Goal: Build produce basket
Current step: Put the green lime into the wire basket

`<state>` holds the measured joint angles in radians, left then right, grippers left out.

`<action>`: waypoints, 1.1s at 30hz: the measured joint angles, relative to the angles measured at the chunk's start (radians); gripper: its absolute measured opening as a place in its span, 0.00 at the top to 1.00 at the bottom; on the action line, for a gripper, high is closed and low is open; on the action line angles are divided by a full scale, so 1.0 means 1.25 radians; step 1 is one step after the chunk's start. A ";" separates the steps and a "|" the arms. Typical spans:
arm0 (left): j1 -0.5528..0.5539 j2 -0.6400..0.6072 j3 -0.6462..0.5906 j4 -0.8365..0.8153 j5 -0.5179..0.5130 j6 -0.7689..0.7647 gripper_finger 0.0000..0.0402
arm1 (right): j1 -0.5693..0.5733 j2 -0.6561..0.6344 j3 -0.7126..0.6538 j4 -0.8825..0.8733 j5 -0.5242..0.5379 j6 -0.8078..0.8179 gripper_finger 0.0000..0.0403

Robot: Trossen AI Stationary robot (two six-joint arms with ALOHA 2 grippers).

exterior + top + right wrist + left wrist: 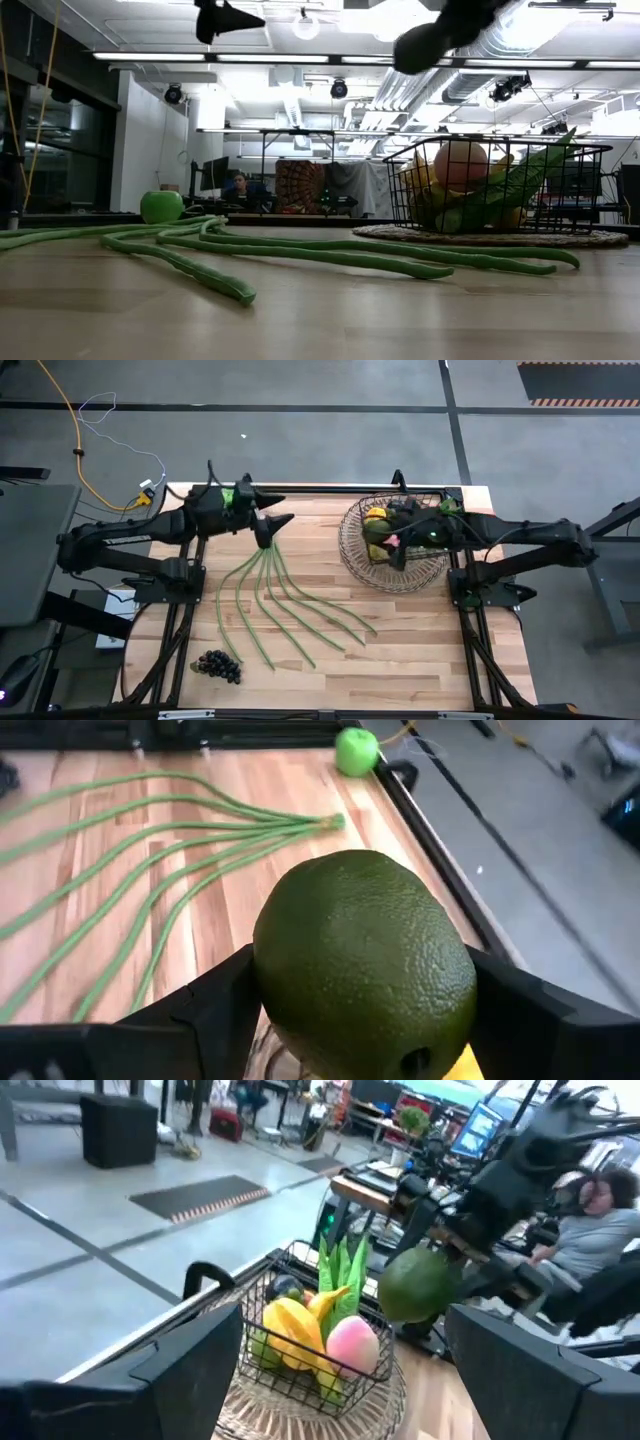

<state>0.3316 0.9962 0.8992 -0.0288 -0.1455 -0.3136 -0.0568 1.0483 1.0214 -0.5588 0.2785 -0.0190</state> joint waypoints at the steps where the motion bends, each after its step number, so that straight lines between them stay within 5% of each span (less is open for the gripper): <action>1: -0.017 -0.007 -0.009 0.004 -0.024 0.002 0.16 | -0.004 -0.030 -0.032 0.008 0.000 0.027 0.32; 12: -0.152 -0.059 -0.197 0.213 -0.167 -0.031 0.16 | -0.007 -0.323 -0.319 0.372 -0.001 0.260 0.32; 21: -0.149 -0.060 -0.199 0.219 -0.019 -0.028 0.17 | -0.007 -0.331 -0.326 0.424 -0.128 0.204 0.32; 33: -0.144 -0.060 -0.198 0.219 -0.016 -0.042 0.17 | -0.006 -0.330 -0.325 0.423 -0.143 0.218 0.32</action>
<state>0.1513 0.9207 0.6514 0.2451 -0.1658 -0.3660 -0.0647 0.6361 0.6148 -0.0302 0.1002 0.2538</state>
